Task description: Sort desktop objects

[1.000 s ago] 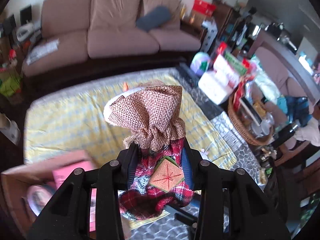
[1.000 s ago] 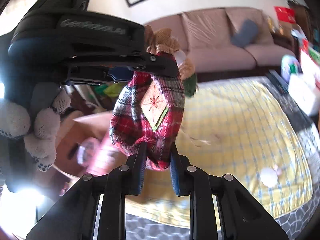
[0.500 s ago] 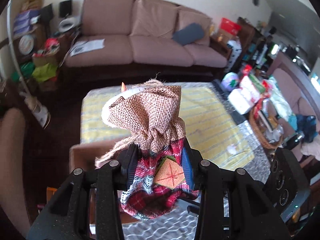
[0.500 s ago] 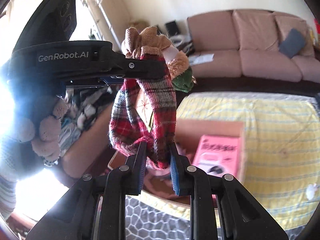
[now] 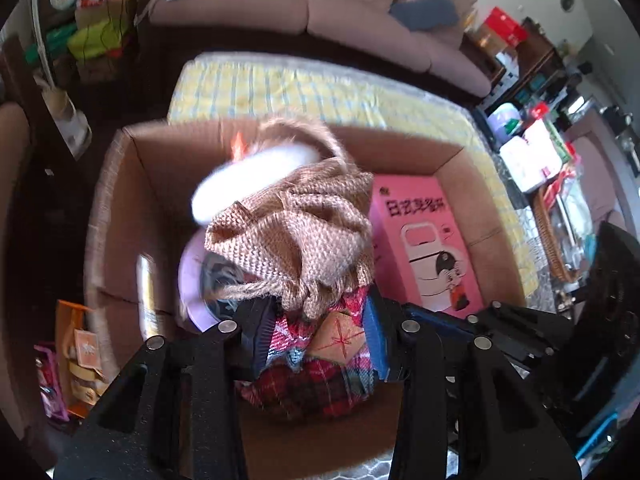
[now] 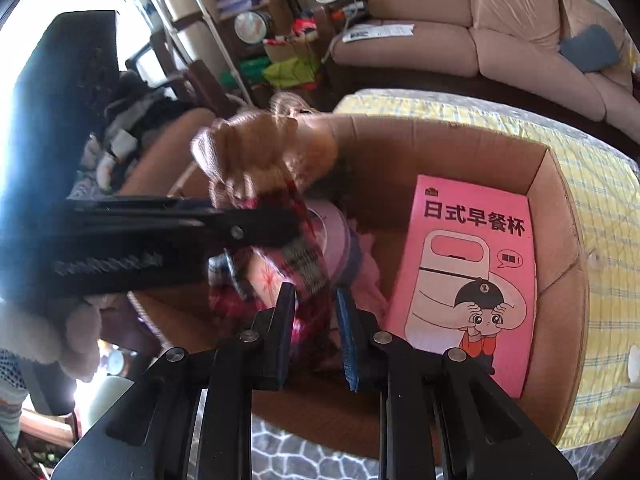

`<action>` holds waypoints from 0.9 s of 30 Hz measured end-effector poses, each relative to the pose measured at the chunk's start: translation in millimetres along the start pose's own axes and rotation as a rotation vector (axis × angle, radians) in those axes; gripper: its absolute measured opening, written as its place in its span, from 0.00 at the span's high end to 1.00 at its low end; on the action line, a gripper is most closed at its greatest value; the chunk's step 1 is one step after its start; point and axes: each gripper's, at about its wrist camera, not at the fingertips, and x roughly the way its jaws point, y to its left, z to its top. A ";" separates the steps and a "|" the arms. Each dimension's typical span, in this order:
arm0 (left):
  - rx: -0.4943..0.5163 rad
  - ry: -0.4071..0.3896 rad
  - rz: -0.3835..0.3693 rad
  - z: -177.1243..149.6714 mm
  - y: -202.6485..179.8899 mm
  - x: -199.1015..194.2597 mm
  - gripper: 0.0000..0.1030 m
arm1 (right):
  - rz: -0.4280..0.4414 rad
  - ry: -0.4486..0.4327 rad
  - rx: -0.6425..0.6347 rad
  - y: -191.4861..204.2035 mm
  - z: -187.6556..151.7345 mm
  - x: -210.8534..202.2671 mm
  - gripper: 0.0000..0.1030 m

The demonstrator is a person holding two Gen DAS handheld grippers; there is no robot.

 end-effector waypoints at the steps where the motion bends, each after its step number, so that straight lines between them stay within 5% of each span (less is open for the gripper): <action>1: -0.005 0.023 -0.013 -1.3 0.7 7.6 0.62 | -0.008 0.004 -0.003 -2.7 1.3 1.3 0.80; 5: 0.038 0.090 -0.026 -5.2 -2.2 22.6 0.55 | -0.029 0.031 -0.018 -3.9 -2.9 5.2 0.80; 8: 0.013 0.088 -0.048 -6.0 4.2 15.6 0.34 | -0.026 0.020 0.010 -9.0 -5.4 1.3 0.80; 12: -0.025 0.044 -0.142 -4.4 14.4 -14.9 0.25 | -0.022 -0.026 0.050 -16.9 -4.7 -15.1 0.78; 15: -0.027 -0.053 -0.144 -0.5 19.7 -53.1 0.17 | -0.012 -0.064 0.066 -19.0 -1.7 -28.1 0.78; 17: -0.024 -0.108 -0.129 7.2 23.3 -71.6 0.20 | 0.006 -0.093 0.075 -18.9 3.5 -33.6 0.78; 19: -0.011 -0.144 -0.106 9.6 22.2 -81.7 0.44 | 0.016 -0.110 0.074 -14.1 4.4 -39.2 0.78; 24: 0.039 -0.086 -0.075 13.2 10.3 -56.3 0.76 | 0.025 -0.121 0.049 -2.4 4.7 -45.0 0.78; 27: 0.063 -0.041 -0.041 5.7 3.2 -27.1 0.79 | 0.024 -0.119 0.039 -0.8 3.2 -49.3 0.78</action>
